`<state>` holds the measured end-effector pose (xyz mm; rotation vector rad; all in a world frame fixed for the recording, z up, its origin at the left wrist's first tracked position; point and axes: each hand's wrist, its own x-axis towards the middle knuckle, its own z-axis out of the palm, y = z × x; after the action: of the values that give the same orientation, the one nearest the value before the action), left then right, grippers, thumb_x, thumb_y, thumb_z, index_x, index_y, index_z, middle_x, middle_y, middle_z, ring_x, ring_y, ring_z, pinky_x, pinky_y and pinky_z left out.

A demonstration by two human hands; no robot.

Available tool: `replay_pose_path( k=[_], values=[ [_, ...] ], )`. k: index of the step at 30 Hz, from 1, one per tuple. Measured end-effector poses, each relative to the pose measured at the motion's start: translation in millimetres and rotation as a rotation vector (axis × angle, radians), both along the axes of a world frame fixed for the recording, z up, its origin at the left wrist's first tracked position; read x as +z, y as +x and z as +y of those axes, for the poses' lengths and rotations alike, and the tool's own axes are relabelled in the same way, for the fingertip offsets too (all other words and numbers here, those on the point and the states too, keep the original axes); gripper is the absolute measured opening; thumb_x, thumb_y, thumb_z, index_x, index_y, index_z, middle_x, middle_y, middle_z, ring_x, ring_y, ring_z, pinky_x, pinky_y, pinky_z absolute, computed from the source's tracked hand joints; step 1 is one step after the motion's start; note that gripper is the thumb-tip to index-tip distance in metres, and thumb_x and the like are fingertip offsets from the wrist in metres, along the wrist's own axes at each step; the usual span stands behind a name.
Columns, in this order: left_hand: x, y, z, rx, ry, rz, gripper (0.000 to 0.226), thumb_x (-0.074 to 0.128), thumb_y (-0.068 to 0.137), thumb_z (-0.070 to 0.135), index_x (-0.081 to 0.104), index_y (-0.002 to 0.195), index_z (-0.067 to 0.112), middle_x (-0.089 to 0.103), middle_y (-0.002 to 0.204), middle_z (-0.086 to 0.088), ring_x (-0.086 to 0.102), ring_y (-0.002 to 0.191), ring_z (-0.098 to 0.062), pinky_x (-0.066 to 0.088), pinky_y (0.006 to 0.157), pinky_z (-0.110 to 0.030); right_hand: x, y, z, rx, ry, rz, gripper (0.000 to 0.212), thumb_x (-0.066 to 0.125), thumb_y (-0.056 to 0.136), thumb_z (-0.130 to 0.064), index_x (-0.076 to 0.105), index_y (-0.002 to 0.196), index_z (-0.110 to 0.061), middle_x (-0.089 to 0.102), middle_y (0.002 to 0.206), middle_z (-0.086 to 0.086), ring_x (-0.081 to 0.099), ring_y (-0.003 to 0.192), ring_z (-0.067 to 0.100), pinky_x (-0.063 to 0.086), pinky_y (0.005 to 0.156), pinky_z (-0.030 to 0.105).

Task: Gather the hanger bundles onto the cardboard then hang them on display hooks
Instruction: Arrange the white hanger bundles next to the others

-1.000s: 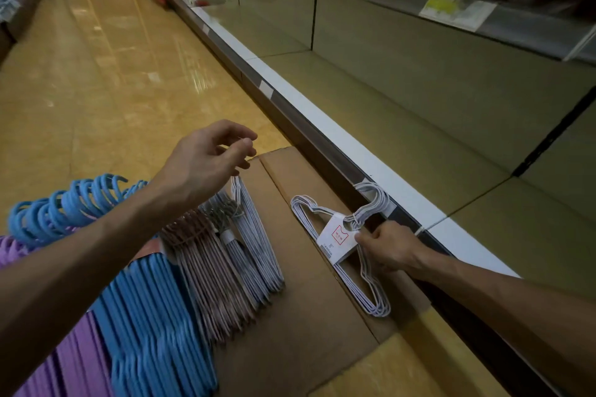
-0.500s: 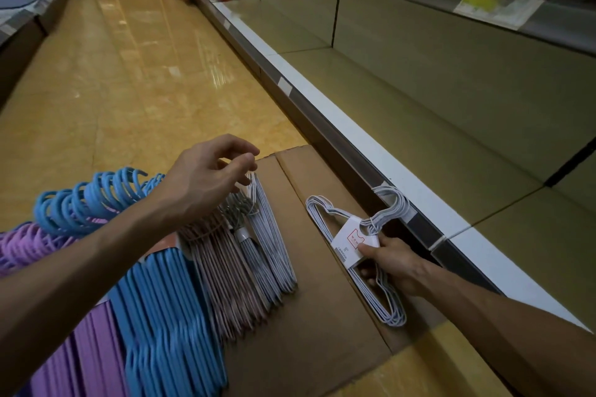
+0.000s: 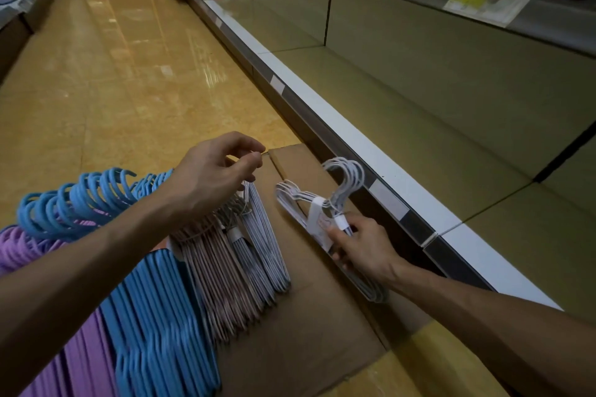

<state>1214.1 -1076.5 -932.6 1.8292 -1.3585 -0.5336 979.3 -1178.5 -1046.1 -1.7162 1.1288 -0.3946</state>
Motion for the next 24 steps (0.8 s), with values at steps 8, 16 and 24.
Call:
replay_pose_path(
  k=[8, 16, 24],
  values=[
    [2.0, -11.3, -6.7, -0.031, 0.144, 0.127, 0.064, 0.064, 0.086, 0.053, 0.044, 0.14, 0.028, 0.053, 0.139, 0.001, 0.058, 0.113, -0.011, 0.049, 0.078, -0.022, 13.3, 40.3, 23.9, 0.109, -0.294, 0.053, 0.014, 0.059, 0.096, -0.035, 0.066, 0.099, -0.024, 0.067, 0.081, 0.001, 0.065, 0.068, 0.021, 0.057, 0.06, 0.044],
    [8.8, -20.3, -11.1, 0.071, 0.105, 0.016, 0.077, 0.066, 0.077, 0.067, 0.045, 0.139, 0.026, 0.059, 0.13, -0.001, 0.06, 0.11, -0.016, 0.054, 0.088, -0.034, 25.8, 61.0, 32.2, 0.064, -0.562, 0.178, 0.016, 0.051, 0.101, -0.033, 0.06, 0.11, -0.023, 0.049, 0.097, -0.003, 0.048, 0.078, 0.012, 0.032, 0.058, 0.022],
    [9.3, -24.4, -11.7, 0.156, 0.031, -0.086, 0.069, 0.069, 0.08, 0.061, 0.053, 0.133, 0.02, 0.053, 0.089, 0.017, 0.051, 0.076, 0.007, 0.038, 0.059, -0.01, 32.2, 56.4, 31.7, 0.109, -0.602, 0.199, 0.018, 0.051, 0.101, -0.037, 0.058, 0.115, -0.028, 0.048, 0.099, -0.005, 0.049, 0.076, 0.008, 0.031, 0.057, 0.019]
  ],
)
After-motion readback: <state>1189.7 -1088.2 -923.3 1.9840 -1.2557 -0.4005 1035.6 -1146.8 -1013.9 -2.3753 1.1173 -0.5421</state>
